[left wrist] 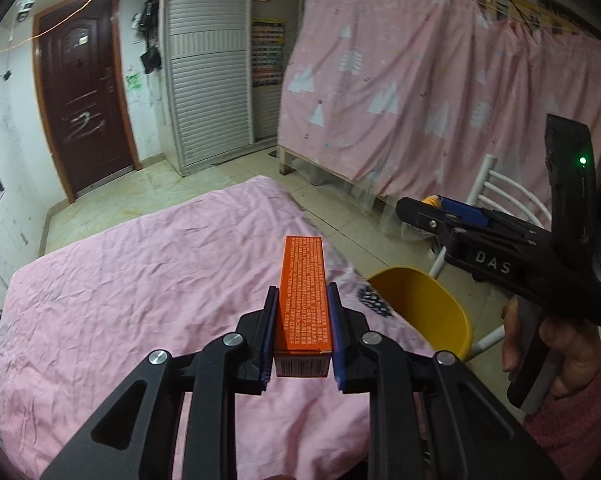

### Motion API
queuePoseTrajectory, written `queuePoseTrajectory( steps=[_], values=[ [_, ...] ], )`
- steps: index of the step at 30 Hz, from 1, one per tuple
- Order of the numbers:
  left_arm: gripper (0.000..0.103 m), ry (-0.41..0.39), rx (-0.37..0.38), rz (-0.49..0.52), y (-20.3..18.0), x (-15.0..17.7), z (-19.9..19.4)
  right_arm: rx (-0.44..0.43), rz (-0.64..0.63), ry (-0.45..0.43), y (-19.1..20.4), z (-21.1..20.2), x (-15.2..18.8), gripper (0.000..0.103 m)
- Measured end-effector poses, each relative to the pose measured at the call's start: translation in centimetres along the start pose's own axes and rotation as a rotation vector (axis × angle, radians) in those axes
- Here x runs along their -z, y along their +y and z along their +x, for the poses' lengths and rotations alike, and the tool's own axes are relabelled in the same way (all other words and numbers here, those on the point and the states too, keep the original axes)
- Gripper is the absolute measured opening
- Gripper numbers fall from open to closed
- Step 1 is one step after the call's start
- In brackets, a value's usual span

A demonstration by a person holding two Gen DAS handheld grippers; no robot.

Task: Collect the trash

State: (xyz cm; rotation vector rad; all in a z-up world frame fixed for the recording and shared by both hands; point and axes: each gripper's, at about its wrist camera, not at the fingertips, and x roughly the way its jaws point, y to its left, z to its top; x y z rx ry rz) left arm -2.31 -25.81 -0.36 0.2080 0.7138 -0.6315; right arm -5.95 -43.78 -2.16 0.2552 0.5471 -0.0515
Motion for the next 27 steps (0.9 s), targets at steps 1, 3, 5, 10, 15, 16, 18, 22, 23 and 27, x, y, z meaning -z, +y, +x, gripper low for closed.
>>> queuePoseTrajectory(
  steps=[1,3,5,10,15,16,18,22,23,27],
  values=[
    [0.013,0.004,0.007,0.011,-0.6,0.0,0.2,0.011,0.012,0.0,-0.9,-0.2,0.3,0.057],
    [0.013,0.015,0.025,0.038,-2.2,-0.1,0.8,0.023,0.027,0.0,-2.0,-0.4,0.6,0.057],
    [0.013,0.026,0.045,0.062,-3.8,-0.2,1.5,0.038,0.05,-0.002,-3.5,-0.9,1.1,0.057],
    [0.013,0.037,0.079,0.129,-7.5,-0.2,3.1,0.059,0.093,-0.01,-6.2,-1.6,1.8,0.057],
    [0.013,0.05,0.117,0.188,-10.7,-0.6,5.3,0.074,0.127,-0.012,-8.2,-2.2,2.8,0.057],
    [0.013,0.057,0.115,0.19,-11.0,-0.7,5.7,0.075,0.135,-0.008,-8.7,-2.2,3.1,0.057],
    [0.013,0.087,0.123,0.18,-11.5,-0.7,6.6,0.078,0.141,-0.001,-9.0,-2.1,3.5,0.057],
    [0.013,0.093,0.093,0.205,-11.8,-0.1,7.6,0.079,0.158,0.032,-10.1,-1.1,4.5,0.057],
    [0.013,0.1,0.09,0.2,-11.7,0.0,7.7,0.079,0.166,0.047,-10.4,-0.7,4.8,0.057],
    [0.013,0.105,0.074,0.181,-10.5,-0.1,7.8,0.083,0.173,0.105,-10.7,1.1,6.0,0.057]
  ],
)
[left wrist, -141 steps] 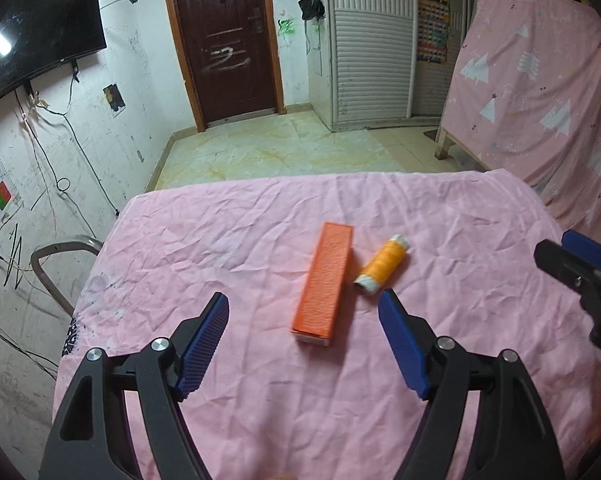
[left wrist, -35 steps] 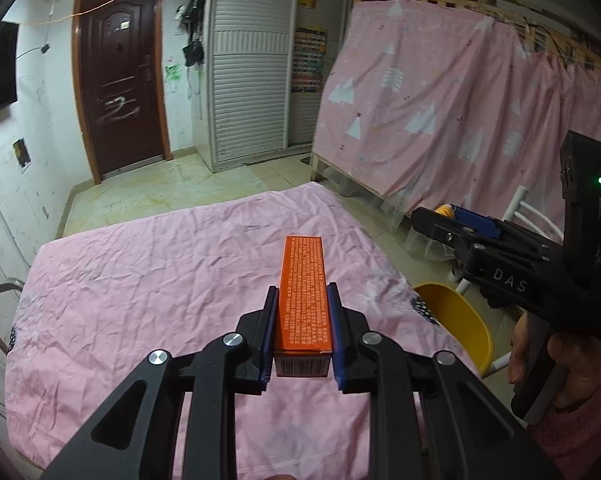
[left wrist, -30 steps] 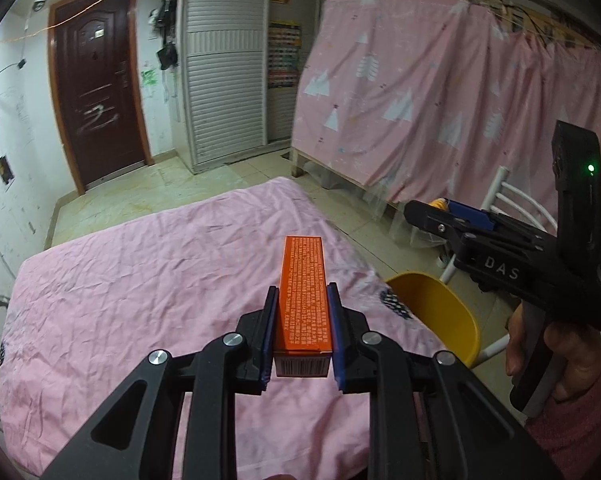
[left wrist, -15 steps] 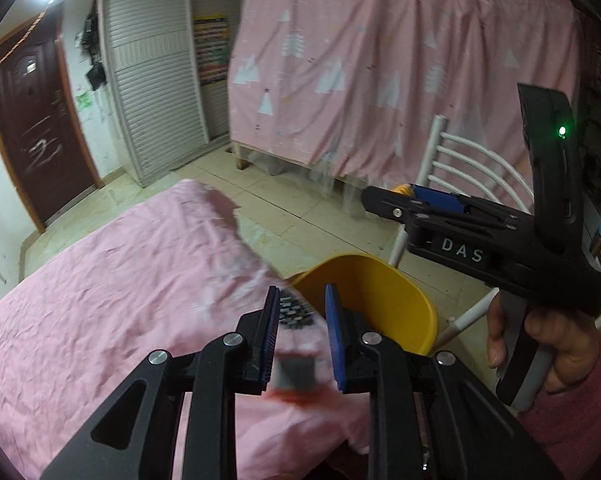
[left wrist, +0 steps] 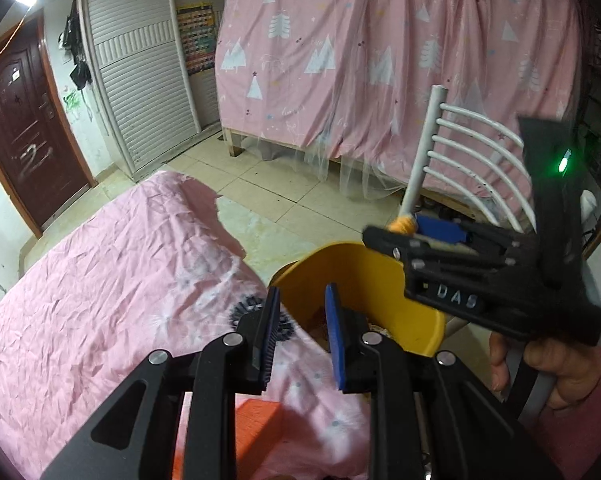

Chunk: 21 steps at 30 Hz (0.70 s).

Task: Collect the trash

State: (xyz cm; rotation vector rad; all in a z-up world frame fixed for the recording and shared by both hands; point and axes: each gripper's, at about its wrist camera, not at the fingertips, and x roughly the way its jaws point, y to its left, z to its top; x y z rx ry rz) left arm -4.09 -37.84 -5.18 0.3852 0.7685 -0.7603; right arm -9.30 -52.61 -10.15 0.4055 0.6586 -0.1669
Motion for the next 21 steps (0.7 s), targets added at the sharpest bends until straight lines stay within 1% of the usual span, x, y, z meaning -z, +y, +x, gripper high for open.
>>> queuePoseTrajectory(
  steps=[5,6,7,8,10,11,13,16,21],
  values=[
    [0.014,0.008,-0.016,-0.047,2.7,0.1,-0.3,0.017,0.008,0.053,-0.2,1.8,0.9,0.057],
    [0.014,0.012,-0.014,-0.053,3.1,0.2,-0.3,0.019,0.011,0.06,-0.4,2.1,1.0,0.061],
    [0.017,0.017,-0.011,-0.06,3.5,0.3,-0.4,0.023,0.017,0.071,-0.5,2.4,1.1,0.068],
    [0.022,0.022,-0.003,-0.066,4.3,0.6,-0.5,0.027,0.017,0.073,-0.5,2.5,1.2,0.069],
    [0.062,0.029,-0.001,-0.076,5.5,1.2,-0.9,0.028,0.014,0.078,-0.5,2.7,1.4,0.069],
    [0.066,0.03,-0.001,-0.081,6.0,1.4,-1.1,0.026,0.013,0.08,-0.4,2.7,1.4,0.069],
    [0.067,0.031,-0.013,-0.096,7.4,2.6,-1.8,0.024,0.014,0.082,-0.3,2.9,1.5,0.069],
    [0.067,0.047,-0.017,-0.103,8.2,4.0,-2.3,0.023,0.017,0.087,-0.3,3.2,1.5,0.069],
    [0.065,0.083,-0.046,-0.066,7.6,6.1,-2.1,0.017,0.009,0.094,0.1,3.4,1.6,0.069]
  ],
)
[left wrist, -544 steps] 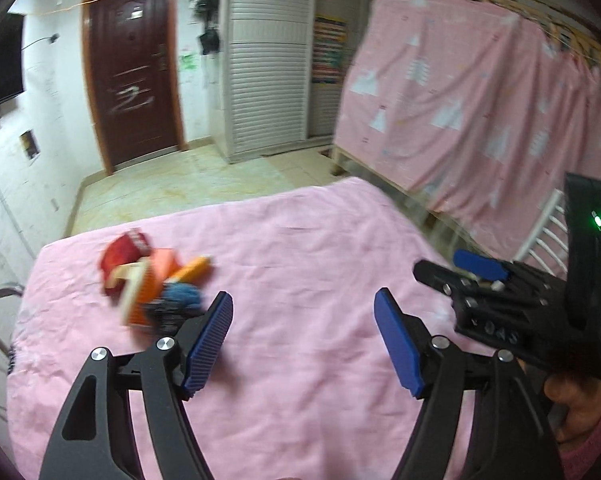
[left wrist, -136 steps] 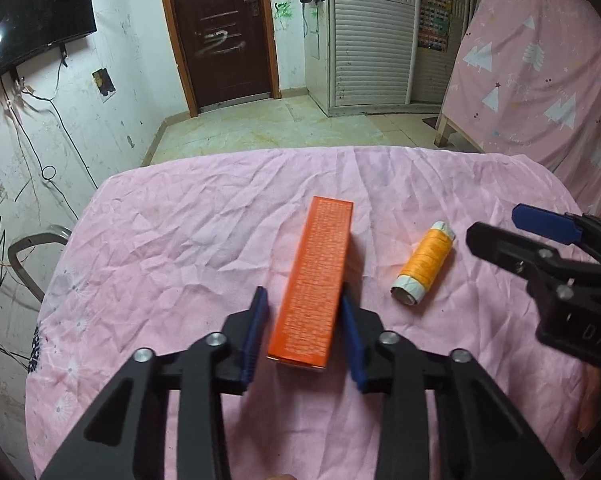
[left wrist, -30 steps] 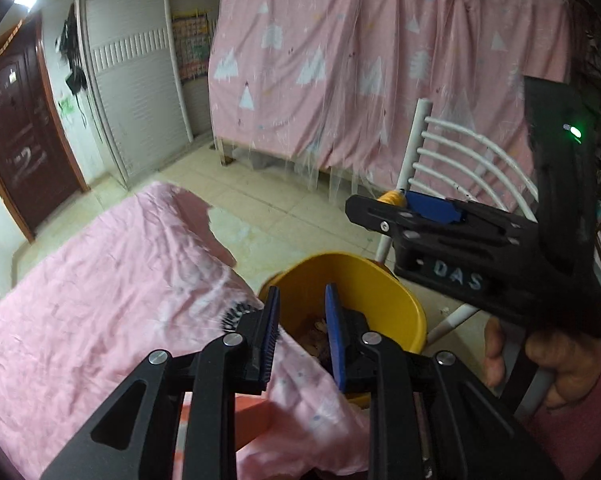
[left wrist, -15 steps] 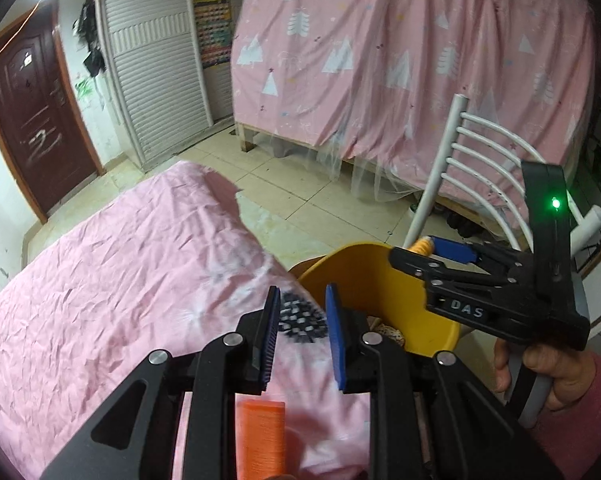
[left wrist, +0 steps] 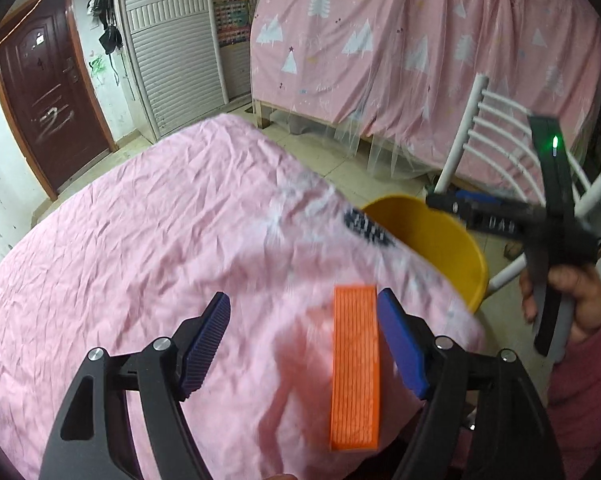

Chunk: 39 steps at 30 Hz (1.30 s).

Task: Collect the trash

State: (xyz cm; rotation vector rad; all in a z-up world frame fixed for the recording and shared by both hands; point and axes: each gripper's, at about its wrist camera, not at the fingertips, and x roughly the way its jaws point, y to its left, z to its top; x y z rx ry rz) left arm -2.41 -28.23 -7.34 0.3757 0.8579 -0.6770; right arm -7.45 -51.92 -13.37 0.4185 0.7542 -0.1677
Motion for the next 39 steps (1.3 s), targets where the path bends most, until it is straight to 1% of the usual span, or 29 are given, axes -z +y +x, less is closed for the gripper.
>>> queuePoseTrajectory(
  steps=[2,4,6,11,15,17,18,20,24,26,27,28,34,36,37,39],
  values=[
    [0.058,0.012,-0.002,0.011,-0.2,0.4,0.2,-0.003,-0.001,-0.002,0.2,-0.1,0.0,0.069],
    [0.047,0.016,0.007,0.019,-0.5,0.6,0.2,-0.004,-0.003,-0.004,0.4,-0.1,0.1,0.069],
    [0.041,0.016,0.01,0.032,-1.0,0.6,0.1,-0.004,-0.002,-0.005,0.4,-0.2,0.1,0.069],
    [0.041,0.044,0.054,0.026,-1.7,0.6,0.6,-0.005,0.003,-0.007,0.4,-0.2,0.1,0.069],
    [0.041,0.064,0.05,0.041,-2.5,0.8,1.4,-0.007,0.007,-0.008,0.2,-0.4,0.1,0.069],
    [0.032,0.079,0.046,0.047,-3.0,0.9,1.9,-0.006,0.008,-0.008,0.2,-0.4,0.1,0.069],
    [0.026,0.085,0.048,0.047,-3.1,0.9,2.1,-0.007,0.01,-0.009,0.1,-0.4,0.1,0.07],
    [0.018,0.077,0.038,0.053,-3.3,1.0,2.2,-0.008,0.015,-0.011,-0.1,-0.5,0.0,0.072],
    [0.016,0.063,0.028,0.055,-3.7,0.6,2.1,-0.009,0.026,-0.02,-0.7,-0.7,0.0,0.073],
    [0.015,0.048,0.028,0.06,-4.1,0.0,1.7,-0.009,0.034,-0.029,-0.9,-0.9,-0.1,0.073],
    [0.013,0.042,0.028,0.066,-4.3,-0.3,1.6,-0.009,0.038,-0.034,-1.0,-1.0,-0.1,0.073],
    [0.013,0.035,0.029,0.073,-4.6,-0.7,1.4,-0.008,0.043,-0.041,-1.2,-1.1,-0.2,0.073],
    [0.013,-0.039,0.051,0.143,-8.4,-3.7,0.7,-0.002,0.086,-0.092,-3.1,-2.8,-0.7,0.073],
    [0.013,-0.059,0.078,0.134,-9.4,-4.8,1.1,0.001,0.107,-0.114,-3.9,-3.4,-0.8,0.073],
    [0.013,-0.067,0.09,0.118,-9.6,-5.2,1.3,0.003,0.12,-0.126,-4.3,-3.8,-0.9,0.073],
    [0.013,-0.076,0.137,0.061,-9.8,-6.3,2.1,0.007,0.145,-0.145,-5.1,-4.4,-0.9,0.073]
  ],
)
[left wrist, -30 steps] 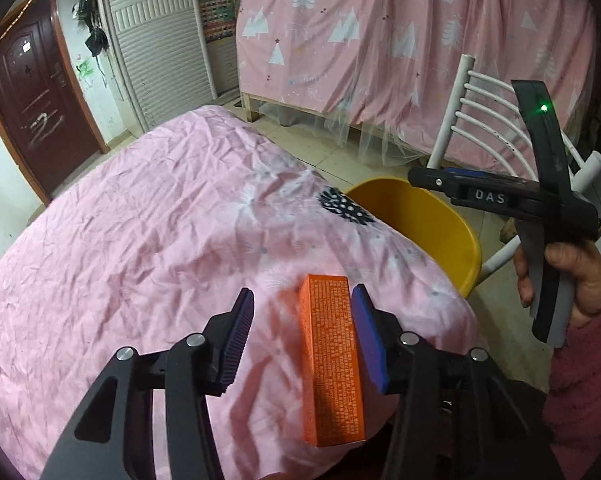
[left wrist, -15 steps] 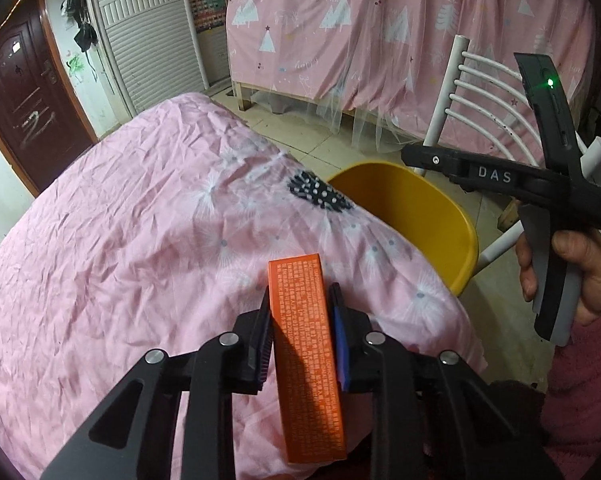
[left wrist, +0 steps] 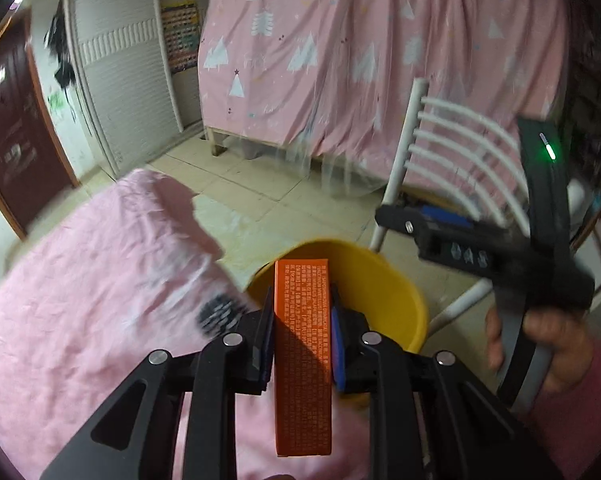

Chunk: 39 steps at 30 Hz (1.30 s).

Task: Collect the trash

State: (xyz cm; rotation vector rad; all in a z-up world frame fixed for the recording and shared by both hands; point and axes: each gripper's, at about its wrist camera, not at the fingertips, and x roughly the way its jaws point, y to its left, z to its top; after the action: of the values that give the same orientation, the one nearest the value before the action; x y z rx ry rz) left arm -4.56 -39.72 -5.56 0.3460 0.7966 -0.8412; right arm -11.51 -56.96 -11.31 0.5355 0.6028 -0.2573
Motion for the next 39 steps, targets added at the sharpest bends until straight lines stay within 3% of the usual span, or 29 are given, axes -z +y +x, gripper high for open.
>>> queuePoseTrajectory(
  steps=[9,11,13,14,19,25,39],
  values=[
    [0.015,-0.008,0.103,-0.142,0.8,-1.1,3.6,0.012,0.046,-0.031,-1.5,-0.7,-0.2,0.075],
    [0.026,-0.002,0.101,-0.154,1.0,-0.9,3.9,0.012,0.044,-0.028,-1.4,-0.7,-0.1,0.077],
    [0.051,-0.002,0.096,-0.161,1.5,-0.7,3.7,0.018,0.038,-0.033,-1.2,-0.7,-0.1,0.084],
    [0.053,-0.009,0.093,-0.164,1.6,-0.6,3.4,0.019,0.035,-0.037,-1.1,-0.8,-0.1,0.084],
    [0.069,-0.058,0.055,-0.172,3.3,0.1,1.1,0.009,0.006,-0.051,0.5,-1.0,0.1,0.088],
    [0.08,-0.139,-0.023,-0.199,6.5,1.2,-2.5,-0.014,-0.051,-0.091,3.8,-1.5,0.6,0.097],
    [0.082,-0.241,-0.247,-0.29,14.7,4.4,-8.7,-0.142,-0.195,-0.085,14.4,-0.3,1.5,0.097]
  ],
)
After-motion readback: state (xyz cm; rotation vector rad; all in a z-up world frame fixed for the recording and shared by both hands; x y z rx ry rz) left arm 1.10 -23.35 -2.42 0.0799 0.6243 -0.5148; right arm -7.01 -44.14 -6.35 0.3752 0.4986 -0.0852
